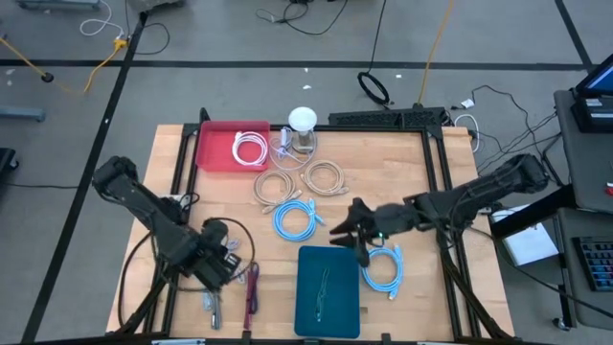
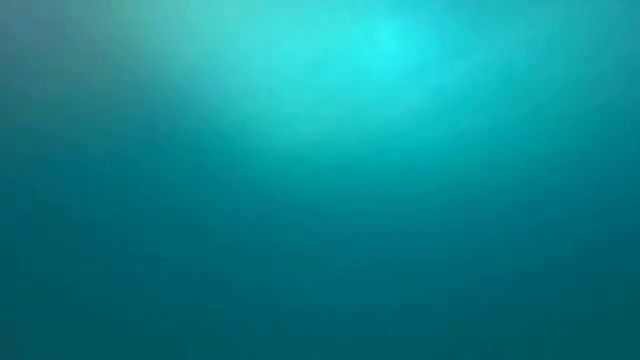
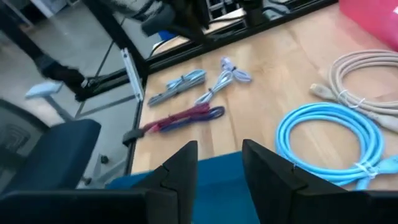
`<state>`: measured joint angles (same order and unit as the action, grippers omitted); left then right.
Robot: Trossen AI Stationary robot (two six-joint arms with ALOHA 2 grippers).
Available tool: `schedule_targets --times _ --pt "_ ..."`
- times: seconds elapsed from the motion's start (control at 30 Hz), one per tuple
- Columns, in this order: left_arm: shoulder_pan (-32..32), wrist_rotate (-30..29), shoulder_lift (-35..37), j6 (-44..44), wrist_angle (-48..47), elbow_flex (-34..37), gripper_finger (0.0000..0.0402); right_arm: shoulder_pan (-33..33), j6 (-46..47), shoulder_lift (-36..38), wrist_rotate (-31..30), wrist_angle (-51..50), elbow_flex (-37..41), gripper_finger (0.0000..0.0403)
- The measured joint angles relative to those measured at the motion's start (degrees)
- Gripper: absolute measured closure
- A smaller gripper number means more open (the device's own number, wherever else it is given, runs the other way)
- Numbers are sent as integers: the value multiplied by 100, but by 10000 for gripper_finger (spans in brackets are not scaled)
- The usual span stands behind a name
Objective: Pick & Place USB Port
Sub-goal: Put the purple USB cable into the blue bin
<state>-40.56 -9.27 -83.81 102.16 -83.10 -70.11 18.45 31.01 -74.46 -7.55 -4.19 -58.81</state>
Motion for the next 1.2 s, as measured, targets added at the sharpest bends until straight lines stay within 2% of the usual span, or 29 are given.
schedule_targets --times 0.13,0.23,0.4,0.5,0.63,1.0,1.2 --pt "-24 -71 528 -151 304 723 296 -407 -166 2 288 -576 -371 259" --pt "-21 78 819 -229 501 1271 295 -650 -227 3 399 -633 -715 246" --pt "68 432 1141 -834 1759 2174 295 -781 -361 4 620 -629 -1353 226" --pt "89 474 1145 -978 2028 2553 295 -782 -364 11 618 -617 -1584 215" --pt "223 549 1147 -1175 2413 2866 290 -782 -165 7 609 -642 -1641 209" --pt "603 579 1147 -1800 3403 3469 241 -702 132 -59 357 -638 -1646 217" --pt "730 631 1143 -1915 3720 3670 244 -597 189 -59 273 -644 -1646 218"
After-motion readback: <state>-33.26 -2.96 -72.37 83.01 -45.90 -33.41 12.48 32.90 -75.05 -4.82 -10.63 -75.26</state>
